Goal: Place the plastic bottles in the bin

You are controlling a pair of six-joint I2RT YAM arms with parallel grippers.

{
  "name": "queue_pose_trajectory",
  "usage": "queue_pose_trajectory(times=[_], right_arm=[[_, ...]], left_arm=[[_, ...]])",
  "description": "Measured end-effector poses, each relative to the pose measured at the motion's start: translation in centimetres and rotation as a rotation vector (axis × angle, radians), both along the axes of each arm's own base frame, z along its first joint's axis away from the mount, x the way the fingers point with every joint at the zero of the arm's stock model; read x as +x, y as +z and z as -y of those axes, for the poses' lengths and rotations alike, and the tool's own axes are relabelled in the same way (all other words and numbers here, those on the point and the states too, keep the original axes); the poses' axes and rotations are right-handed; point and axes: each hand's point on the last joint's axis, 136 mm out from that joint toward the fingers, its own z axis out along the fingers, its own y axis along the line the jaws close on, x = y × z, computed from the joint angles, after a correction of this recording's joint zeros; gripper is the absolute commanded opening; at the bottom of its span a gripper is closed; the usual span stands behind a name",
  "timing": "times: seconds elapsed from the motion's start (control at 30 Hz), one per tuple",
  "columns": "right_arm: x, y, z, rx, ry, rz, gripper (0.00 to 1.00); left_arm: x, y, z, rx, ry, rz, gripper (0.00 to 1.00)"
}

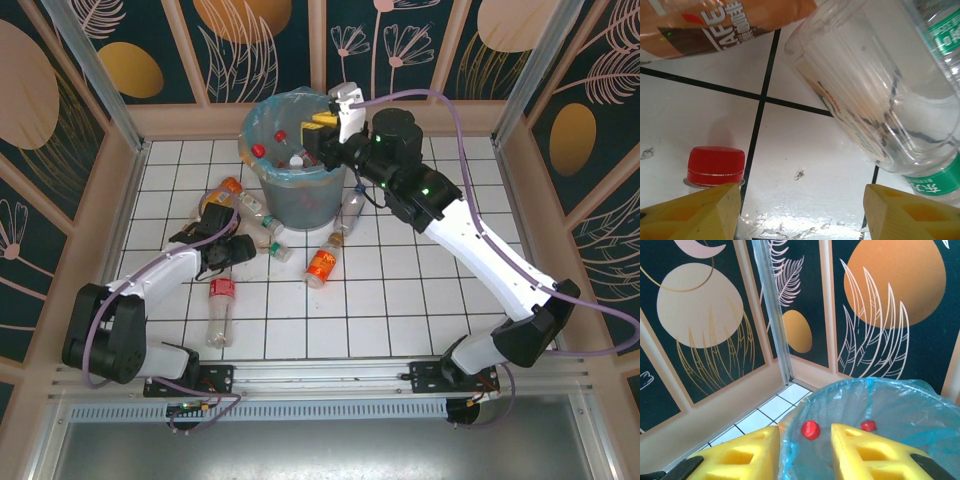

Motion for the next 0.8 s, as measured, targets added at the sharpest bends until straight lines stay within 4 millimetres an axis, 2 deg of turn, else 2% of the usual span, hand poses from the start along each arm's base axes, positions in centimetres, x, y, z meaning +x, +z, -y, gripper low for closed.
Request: queue_pose_trajectory(times=[0.2,0.53,0.67,0.8], right_arm=[[0.1,-0.4,0.1,0.005,-0.004,-0.004,0.33],[0.5,-1.1,0.4,0.012,-0.015,-0.026,0.33],[0.5,-1.6,0.2,0.018,0.0,-0.048,0.34],[0.3,-3.3,-0.3,0.011,0.026,-0.092,0.34]], left_arm=[[-0.1,-0.9,-0.8,0.04,0.015,-0.021,0.65],[1.4,0.7,-2.1,0.094,0.017,0.007,0.66],[1.1,0.3,-3.4,0.109,0.045,-0.011,0.66],[-0.2,-0.6,-4.4,0.118,0.073,-0.039,0.66]])
